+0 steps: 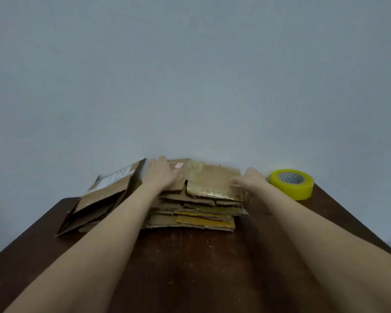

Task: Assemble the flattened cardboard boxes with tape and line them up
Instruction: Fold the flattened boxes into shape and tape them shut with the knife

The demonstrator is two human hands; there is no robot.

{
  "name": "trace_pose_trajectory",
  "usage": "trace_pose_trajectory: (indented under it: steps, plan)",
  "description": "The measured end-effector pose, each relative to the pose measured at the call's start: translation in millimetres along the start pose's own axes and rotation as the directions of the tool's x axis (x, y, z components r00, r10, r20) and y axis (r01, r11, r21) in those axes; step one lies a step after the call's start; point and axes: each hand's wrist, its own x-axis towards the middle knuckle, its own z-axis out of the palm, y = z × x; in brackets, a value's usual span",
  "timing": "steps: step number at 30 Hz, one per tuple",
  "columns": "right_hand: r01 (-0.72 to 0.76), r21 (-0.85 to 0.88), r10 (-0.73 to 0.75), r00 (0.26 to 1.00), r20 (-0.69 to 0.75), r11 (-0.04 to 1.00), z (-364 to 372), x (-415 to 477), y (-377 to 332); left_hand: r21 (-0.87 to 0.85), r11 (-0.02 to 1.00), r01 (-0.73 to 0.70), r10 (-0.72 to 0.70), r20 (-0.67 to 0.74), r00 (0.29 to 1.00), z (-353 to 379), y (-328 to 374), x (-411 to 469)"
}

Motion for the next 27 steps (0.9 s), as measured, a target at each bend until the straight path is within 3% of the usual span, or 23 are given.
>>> trace_pose_trajectory:
  steps: [6,11,15,20,24,27]
  plan:
    - [-0.076,0.184,0.074,0.997,0.015,0.980,13.3,16.3,7.9,-0.158,0.981,0.114,-0.101,0.089,0.991,13.3,-4.9,14.0]
    - [-0.058,0.400,0.091,0.994,-0.063,0.915,9.9,9.6,-1.7,-0.466,0.873,0.142,-0.168,-0.015,0.986,-2.3,5.9,2.4]
    - [-0.014,0.602,0.065,0.996,-0.064,0.798,-6.9,-10.9,-17.8,-0.618,0.783,0.068,-0.131,-0.056,0.990,-29.3,10.5,-16.4]
    - [0.015,0.732,-0.020,1.000,-0.002,0.681,-22.7,-52.7,-25.3,-0.717,0.697,0.034,-0.072,-0.022,0.997,-52.7,4.2,-54.7]
    - [0.026,0.747,-0.065,0.998,0.023,0.665,-15.3,-89.4,-22.3,-0.713,0.701,-0.011,0.000,-0.015,1.000,-56.3,-7.2,-94.7]
    - [0.091,0.714,-0.088,0.995,-0.040,0.694,-4.4,-116.2,-16.7,-0.762,0.648,-0.004,0.035,0.024,0.999,-51.4,-21.4,-121.3]
